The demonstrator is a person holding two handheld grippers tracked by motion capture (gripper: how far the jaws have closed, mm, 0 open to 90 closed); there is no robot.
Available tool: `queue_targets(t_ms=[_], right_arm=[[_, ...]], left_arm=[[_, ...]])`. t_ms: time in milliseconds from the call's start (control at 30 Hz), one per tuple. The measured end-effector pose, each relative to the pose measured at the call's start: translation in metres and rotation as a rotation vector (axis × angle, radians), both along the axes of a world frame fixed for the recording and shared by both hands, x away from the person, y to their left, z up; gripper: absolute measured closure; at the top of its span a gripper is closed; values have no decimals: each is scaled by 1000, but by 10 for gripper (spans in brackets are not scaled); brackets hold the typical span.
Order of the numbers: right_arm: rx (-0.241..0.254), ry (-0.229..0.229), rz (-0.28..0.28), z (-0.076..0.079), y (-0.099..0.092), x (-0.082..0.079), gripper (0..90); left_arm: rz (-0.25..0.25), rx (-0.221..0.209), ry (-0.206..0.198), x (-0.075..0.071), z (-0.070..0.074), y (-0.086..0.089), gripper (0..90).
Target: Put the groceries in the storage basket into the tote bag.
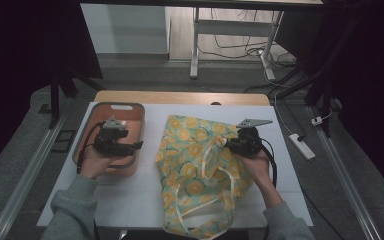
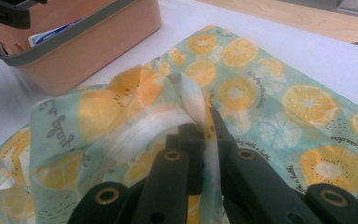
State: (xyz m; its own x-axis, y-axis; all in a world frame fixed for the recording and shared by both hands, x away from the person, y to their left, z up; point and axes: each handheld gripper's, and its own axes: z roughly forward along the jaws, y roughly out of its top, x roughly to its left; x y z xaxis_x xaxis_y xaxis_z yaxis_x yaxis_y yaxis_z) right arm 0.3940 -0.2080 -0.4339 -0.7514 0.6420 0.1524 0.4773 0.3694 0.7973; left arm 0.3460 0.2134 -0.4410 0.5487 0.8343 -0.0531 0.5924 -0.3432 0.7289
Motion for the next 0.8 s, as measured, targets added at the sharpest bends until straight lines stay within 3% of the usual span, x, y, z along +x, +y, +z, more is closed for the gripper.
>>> queue_targets(t_ms=[233, 400, 567, 800], right_arm=[[3, 11, 4, -2, 0, -2, 884], [-10, 7, 8, -3, 1, -3, 885], [-12, 12, 9, -4, 2, -4, 884], [-20, 14, 9, -6, 2, -3, 884]], left_arm=[[69, 31, 22, 12, 0, 16, 276], [130, 100, 74, 35, 0, 28, 277], [188, 127, 140, 57, -17, 40, 277], [238, 182, 236, 76, -42, 55, 279]])
